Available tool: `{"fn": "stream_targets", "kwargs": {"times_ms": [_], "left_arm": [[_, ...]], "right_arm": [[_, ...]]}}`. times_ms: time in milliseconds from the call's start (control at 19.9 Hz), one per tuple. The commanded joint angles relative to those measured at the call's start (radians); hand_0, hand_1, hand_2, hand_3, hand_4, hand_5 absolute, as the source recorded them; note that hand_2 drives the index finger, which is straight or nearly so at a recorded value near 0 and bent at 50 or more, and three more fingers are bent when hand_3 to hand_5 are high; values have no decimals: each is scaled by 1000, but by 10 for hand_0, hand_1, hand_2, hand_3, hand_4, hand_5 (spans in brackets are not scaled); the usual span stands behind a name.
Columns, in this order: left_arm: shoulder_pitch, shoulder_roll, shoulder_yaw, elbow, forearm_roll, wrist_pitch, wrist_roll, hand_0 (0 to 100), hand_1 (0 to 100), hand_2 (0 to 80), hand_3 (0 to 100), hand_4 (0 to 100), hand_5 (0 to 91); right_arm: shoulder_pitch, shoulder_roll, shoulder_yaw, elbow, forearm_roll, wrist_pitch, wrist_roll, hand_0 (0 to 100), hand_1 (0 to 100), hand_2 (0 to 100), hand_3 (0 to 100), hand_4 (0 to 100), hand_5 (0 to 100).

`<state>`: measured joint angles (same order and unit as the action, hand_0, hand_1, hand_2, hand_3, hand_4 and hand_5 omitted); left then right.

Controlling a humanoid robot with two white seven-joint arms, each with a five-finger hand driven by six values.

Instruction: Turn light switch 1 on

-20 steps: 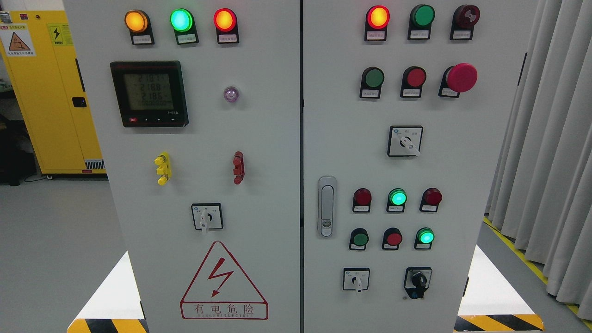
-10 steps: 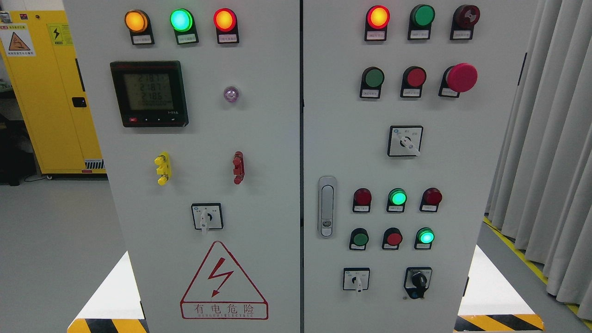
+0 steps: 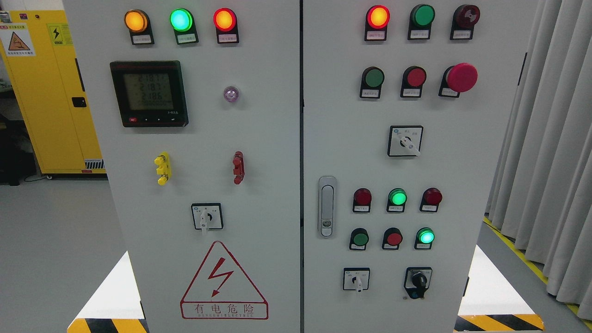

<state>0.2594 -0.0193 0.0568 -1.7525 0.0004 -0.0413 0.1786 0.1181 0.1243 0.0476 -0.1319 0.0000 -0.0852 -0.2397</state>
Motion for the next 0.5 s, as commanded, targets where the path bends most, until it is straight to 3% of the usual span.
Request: {"fn": "stream_targets", "kwargs": {"times_ms": [0, 100, 251, 452], "left_arm": [[-89, -28, -32, -266, -26, 44, 2, 53, 651, 580, 815, 907, 802], [-106, -37, -54, -268, -45, 55, 4, 46, 651, 574, 816, 907, 804], [-153, -50, -84, -271, -100, 76, 51, 39, 652, 570, 844, 914, 830], [-230, -64, -113, -272, -108, 142, 68, 39, 656, 565, 871, 904, 829]], "right_arm": [[0, 0, 0, 0, -29, 1, 0, 0, 500, 40, 0, 0, 0], [0, 0, 0, 0, -29, 1, 0, 0, 500, 40, 0, 0, 0], [0, 0, 0, 0, -29, 1, 0, 0, 500, 40, 0, 0, 0], [0, 0, 0, 0, -29, 1, 0, 0, 500, 40, 0, 0, 0]]}}
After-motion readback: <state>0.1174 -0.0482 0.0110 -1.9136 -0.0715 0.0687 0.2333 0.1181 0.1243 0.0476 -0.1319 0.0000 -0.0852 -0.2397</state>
